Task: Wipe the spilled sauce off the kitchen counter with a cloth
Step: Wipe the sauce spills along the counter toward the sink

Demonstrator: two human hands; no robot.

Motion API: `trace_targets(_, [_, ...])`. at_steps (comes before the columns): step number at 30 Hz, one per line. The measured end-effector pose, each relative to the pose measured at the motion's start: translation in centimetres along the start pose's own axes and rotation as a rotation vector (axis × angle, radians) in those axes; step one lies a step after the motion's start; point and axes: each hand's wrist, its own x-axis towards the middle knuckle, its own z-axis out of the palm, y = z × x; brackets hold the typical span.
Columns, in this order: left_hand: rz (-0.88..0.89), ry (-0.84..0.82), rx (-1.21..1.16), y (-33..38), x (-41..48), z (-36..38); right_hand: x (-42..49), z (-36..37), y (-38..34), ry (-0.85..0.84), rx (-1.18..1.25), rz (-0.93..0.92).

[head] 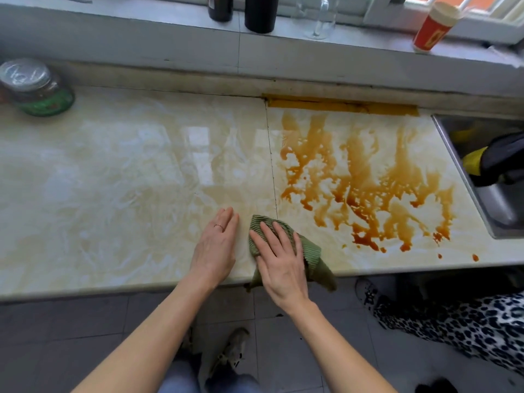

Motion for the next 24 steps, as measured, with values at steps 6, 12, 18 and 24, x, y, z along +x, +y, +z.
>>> trace_targets(6, [0.014, 0.003, -0.024, -0.4, -0.1, -0.2, 3.3, -1.1, 3.7, -0.048, -0.056, 0.008])
trace_targets(12, [-0.008, 0.011, -0.106, -0.6, 0.1, -0.3, 2.8, -0.7, 1.2, 0.004, 0.013, 0.033])
trace_targets(18, [-0.041, 0.039, -0.2, -0.6, 0.3, -0.8, 3.9, 0.2, -0.8, -0.127, -0.048, -0.204])
trace_targets(24, [-0.263, 0.175, -0.086, -2.5, -0.4, -2.2, 8.0, -0.9, 2.9, -0.075, 0.011, 0.029])
